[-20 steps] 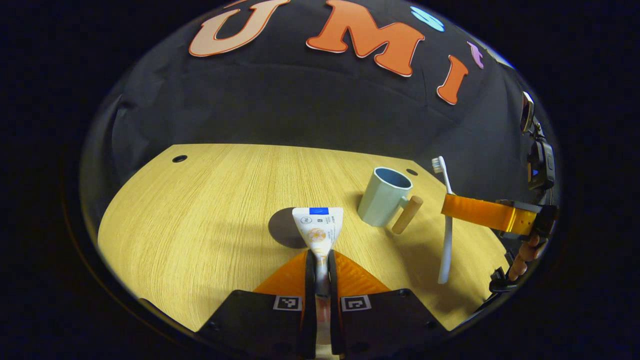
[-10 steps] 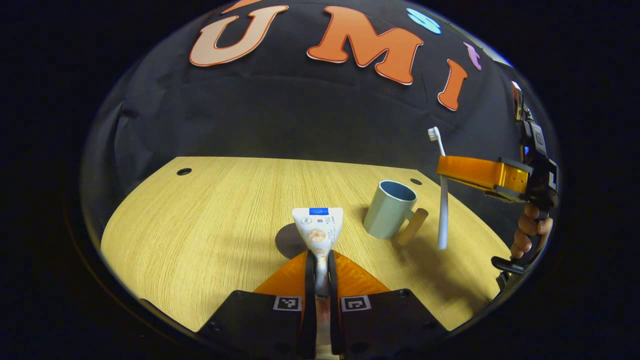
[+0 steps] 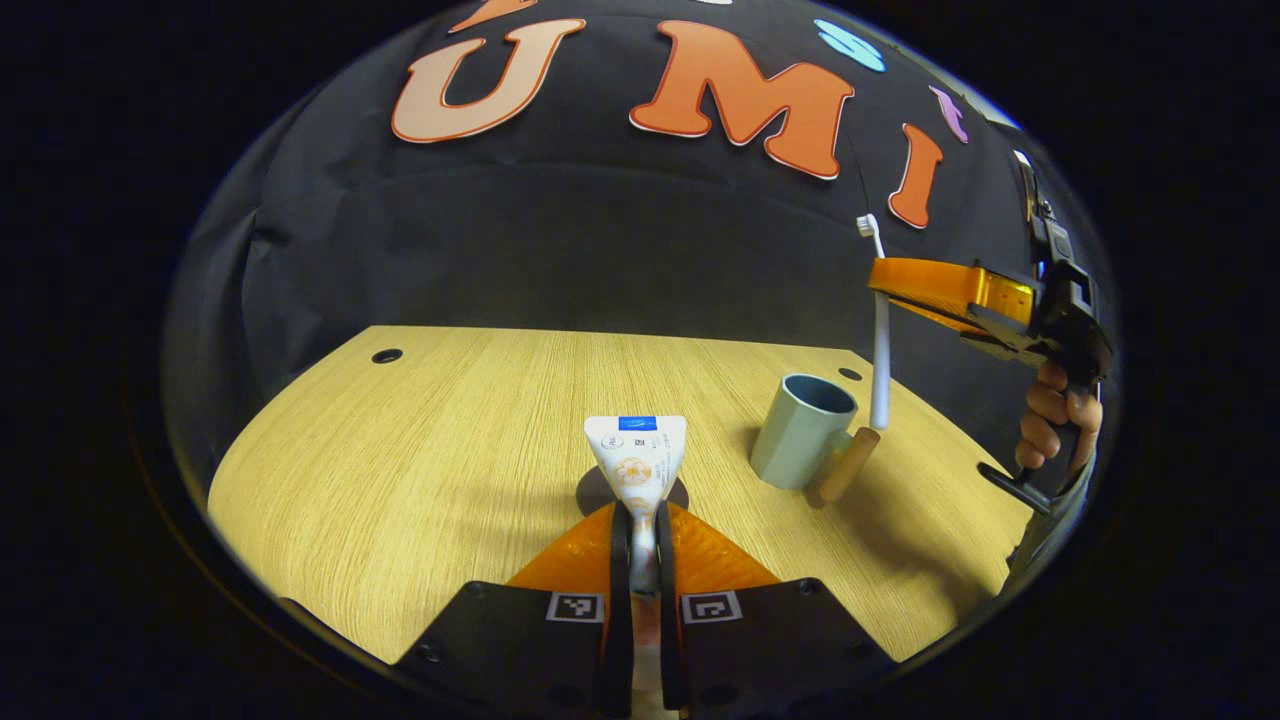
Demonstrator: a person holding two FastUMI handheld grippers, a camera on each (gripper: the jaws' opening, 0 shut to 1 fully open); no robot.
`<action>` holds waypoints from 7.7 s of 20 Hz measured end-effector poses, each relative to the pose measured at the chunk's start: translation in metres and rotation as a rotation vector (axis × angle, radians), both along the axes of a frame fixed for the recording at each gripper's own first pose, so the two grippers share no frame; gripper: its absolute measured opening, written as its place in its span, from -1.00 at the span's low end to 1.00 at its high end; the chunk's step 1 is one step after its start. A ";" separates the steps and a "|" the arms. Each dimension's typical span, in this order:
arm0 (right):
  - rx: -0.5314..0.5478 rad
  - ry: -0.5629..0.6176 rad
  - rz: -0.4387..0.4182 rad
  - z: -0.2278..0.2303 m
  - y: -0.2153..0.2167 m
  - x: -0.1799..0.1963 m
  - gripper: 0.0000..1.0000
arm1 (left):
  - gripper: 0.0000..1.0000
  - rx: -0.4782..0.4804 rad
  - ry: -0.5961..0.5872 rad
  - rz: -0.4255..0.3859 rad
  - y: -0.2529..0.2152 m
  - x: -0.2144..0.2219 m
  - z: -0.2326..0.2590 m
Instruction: Put the toothbrush and toothpaste on the desktop into the cup, then pick up the cup and place it on the coaster on the desktop.
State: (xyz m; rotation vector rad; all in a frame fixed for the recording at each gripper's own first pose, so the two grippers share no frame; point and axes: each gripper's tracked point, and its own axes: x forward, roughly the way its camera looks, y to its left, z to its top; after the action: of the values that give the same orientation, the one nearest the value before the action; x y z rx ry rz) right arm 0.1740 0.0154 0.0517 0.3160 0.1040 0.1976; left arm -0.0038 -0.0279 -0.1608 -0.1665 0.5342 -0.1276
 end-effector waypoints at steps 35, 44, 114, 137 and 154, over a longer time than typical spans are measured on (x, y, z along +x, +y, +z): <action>-0.042 0.014 -0.144 -0.079 -0.035 -0.004 -0.86 | -0.74 -0.115 -0.214 0.095 0.027 0.001 0.159; 0.016 0.085 -0.131 -0.085 -0.043 -0.026 -0.59 | -0.70 -0.142 -0.306 0.057 -0.009 0.039 0.195; -0.020 -0.037 -0.120 -0.068 -0.094 -0.109 0.34 | 0.68 -0.066 -0.461 -0.048 -0.113 0.128 0.161; -0.242 0.109 0.004 -0.078 -0.021 -0.074 0.34 | 0.94 0.144 -0.680 0.068 0.022 0.032 0.229; -0.433 0.503 0.026 -0.102 0.000 -0.049 0.35 | 0.96 0.133 -0.606 0.165 0.078 0.038 0.174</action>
State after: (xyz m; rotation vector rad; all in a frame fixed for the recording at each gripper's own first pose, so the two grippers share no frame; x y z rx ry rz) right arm 0.1250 0.0156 -0.0504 -0.0743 0.6396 0.1135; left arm 0.0346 0.0501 0.0130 -0.0356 -0.0766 0.0221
